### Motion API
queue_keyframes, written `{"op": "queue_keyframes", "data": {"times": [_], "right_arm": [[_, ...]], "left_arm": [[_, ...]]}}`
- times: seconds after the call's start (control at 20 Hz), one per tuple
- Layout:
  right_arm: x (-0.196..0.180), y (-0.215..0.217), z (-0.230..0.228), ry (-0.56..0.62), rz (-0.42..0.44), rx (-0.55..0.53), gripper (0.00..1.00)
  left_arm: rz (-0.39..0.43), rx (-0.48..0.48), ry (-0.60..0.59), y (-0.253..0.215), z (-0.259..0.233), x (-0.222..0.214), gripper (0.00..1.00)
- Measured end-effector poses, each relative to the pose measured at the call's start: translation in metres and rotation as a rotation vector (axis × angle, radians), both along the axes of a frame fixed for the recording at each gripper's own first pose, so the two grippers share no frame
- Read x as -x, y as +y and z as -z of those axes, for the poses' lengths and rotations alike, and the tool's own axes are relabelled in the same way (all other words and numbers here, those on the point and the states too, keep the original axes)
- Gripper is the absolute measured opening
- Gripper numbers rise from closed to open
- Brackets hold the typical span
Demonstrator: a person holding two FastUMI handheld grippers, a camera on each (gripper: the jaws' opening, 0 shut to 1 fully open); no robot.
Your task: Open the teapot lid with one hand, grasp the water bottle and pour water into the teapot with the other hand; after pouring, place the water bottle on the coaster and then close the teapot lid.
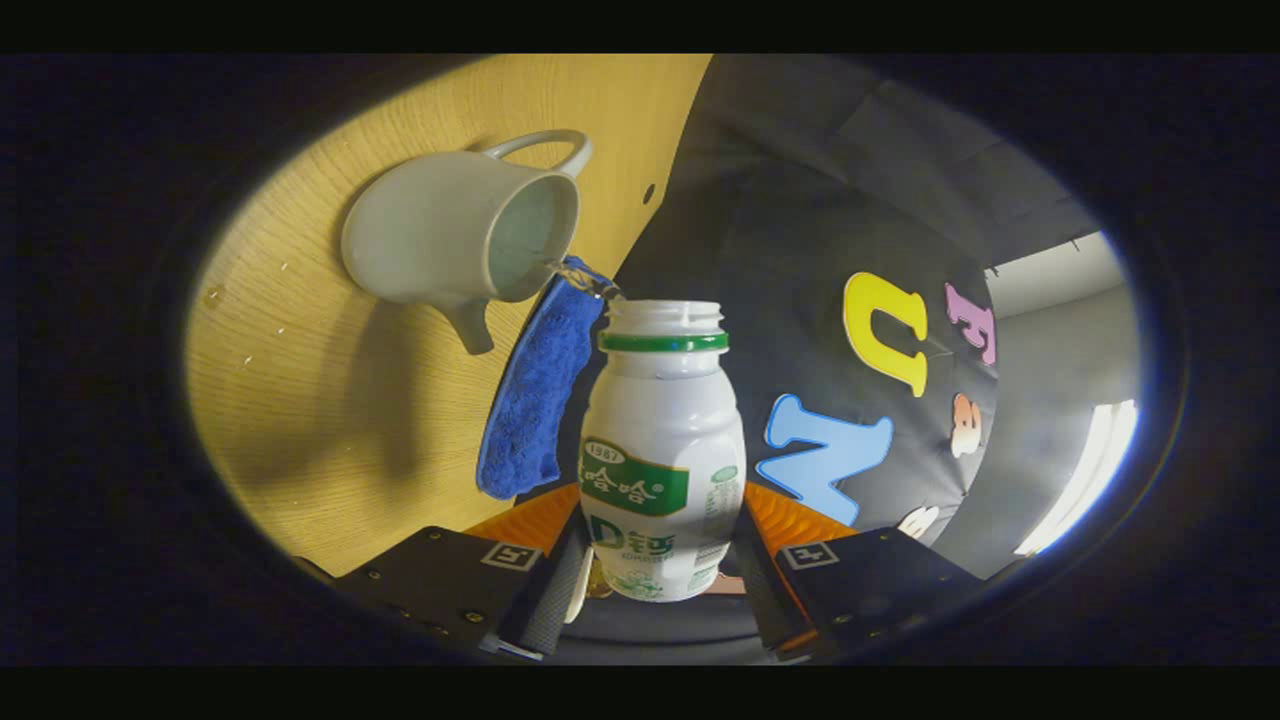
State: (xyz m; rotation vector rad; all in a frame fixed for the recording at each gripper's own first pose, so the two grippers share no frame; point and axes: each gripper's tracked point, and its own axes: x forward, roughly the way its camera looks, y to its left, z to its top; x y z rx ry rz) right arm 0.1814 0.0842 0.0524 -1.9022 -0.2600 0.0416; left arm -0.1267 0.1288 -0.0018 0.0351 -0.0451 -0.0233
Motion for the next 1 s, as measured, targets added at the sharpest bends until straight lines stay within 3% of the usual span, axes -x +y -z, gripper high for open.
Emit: {"op": "queue_keyframes", "data": {"times": [0.2, 0.25, 0.3, 0.35, 0.5, 0.55, 1.0], "right_arm": [[0.000, 0.002, -0.001, -0.010, -0.007, 0.025, 0.72], [0.000, 0.003, -0.001, -0.011, -0.008, 0.032, 0.72], [-0.001, 0.004, -0.002, -0.015, -0.009, 0.039, 0.72], [-0.001, 0.005, -0.001, -0.017, -0.011, 0.047, 0.72], [-0.001, 0.007, -0.002, -0.025, -0.015, 0.073, 0.72], [-0.002, 0.008, -0.004, -0.029, -0.017, 0.080, 0.72], [0.002, 0.016, -0.008, -0.054, -0.037, 0.152, 0.72]], "left_arm": [[0.005, 0.000, 0.005, -0.002, 0.001, 0.000, 0.12], [0.004, -0.001, 0.005, -0.001, 0.001, -0.001, 0.17], [0.004, -0.002, 0.004, -0.001, 0.000, 0.000, 0.08], [0.004, -0.001, 0.002, -0.001, 0.000, 0.001, 0.16], [0.002, -0.003, 0.004, 0.000, 0.000, 0.001, 0.08], [0.002, -0.002, 0.003, 0.001, 0.001, 0.001, 0.12], [0.001, -0.003, -0.001, 0.001, -0.003, 0.002, 0.12]]}}
